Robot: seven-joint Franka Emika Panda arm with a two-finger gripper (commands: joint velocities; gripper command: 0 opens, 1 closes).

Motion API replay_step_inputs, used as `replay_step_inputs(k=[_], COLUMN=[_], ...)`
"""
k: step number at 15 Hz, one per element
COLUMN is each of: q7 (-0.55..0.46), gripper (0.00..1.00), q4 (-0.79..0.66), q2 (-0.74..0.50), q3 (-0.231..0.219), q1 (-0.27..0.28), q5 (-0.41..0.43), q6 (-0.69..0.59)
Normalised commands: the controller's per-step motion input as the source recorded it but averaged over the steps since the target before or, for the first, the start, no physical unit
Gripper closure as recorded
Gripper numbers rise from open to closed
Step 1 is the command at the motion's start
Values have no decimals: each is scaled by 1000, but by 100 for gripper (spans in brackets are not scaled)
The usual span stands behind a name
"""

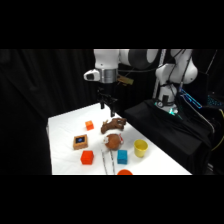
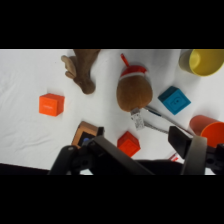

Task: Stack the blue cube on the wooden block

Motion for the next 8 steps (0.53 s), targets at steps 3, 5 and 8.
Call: replay_step_inputs(k=[3,5,8], q7=[63,155,276], gripper=[0,0,0], q4=[-18,-63,-71], q2=[-21,-63,-75], q3=[30,59,76], q1=[0,30,58], q5=[18,19,17], q6=[-5,22,11])
